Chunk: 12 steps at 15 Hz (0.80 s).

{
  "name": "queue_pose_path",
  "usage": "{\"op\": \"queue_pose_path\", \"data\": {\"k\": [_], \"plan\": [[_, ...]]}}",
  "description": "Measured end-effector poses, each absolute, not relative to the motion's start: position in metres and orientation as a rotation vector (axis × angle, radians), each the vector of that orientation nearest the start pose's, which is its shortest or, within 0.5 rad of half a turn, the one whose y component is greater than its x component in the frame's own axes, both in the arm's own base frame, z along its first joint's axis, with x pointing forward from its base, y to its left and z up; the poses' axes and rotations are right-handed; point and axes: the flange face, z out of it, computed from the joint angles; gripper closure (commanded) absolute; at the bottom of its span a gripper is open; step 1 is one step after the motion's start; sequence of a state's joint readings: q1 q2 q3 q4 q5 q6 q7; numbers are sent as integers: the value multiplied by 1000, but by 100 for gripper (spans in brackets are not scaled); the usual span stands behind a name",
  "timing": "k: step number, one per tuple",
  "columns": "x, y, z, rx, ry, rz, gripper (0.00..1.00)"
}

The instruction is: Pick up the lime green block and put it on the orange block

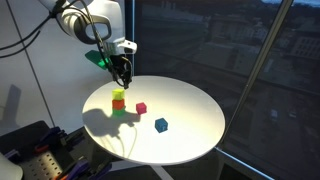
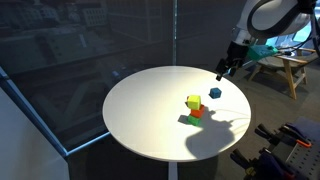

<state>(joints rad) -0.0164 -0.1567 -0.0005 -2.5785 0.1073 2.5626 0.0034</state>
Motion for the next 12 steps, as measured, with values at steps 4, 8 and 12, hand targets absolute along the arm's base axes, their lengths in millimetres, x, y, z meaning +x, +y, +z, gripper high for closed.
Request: {"op": "queue_pose_path", "data": {"k": [4,8,12], "plan": [[448,-3,340,-3062,165,-247,0],[441,2,347,-3064,145,-239,0],[430,8,352,-3068,111,-127,0]]}}
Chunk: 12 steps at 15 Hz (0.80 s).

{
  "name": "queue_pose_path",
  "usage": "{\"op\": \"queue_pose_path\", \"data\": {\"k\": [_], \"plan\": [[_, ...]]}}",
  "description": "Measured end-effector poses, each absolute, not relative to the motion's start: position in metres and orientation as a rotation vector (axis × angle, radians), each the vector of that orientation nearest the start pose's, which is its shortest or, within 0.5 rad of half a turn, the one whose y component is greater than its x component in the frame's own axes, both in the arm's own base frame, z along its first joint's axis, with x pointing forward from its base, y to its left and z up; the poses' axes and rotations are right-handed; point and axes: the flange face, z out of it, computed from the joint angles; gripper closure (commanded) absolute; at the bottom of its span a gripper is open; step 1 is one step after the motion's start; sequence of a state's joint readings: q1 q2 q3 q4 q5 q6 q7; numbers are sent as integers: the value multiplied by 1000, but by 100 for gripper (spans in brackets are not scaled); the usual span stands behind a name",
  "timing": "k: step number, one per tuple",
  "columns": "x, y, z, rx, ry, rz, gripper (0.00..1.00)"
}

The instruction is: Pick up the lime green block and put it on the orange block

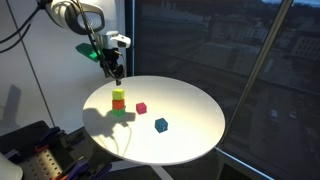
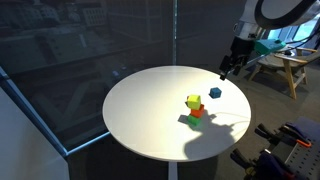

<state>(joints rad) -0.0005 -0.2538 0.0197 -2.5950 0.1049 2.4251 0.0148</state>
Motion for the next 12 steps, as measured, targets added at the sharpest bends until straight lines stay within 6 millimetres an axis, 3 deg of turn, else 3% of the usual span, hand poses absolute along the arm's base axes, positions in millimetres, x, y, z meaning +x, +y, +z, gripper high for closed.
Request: {"op": "queue_pose_path", "data": {"k": [5,12], "plan": [[419,15,358,-3070,58,-24,0],[417,16,360,-3069,45,-16,0]]}}
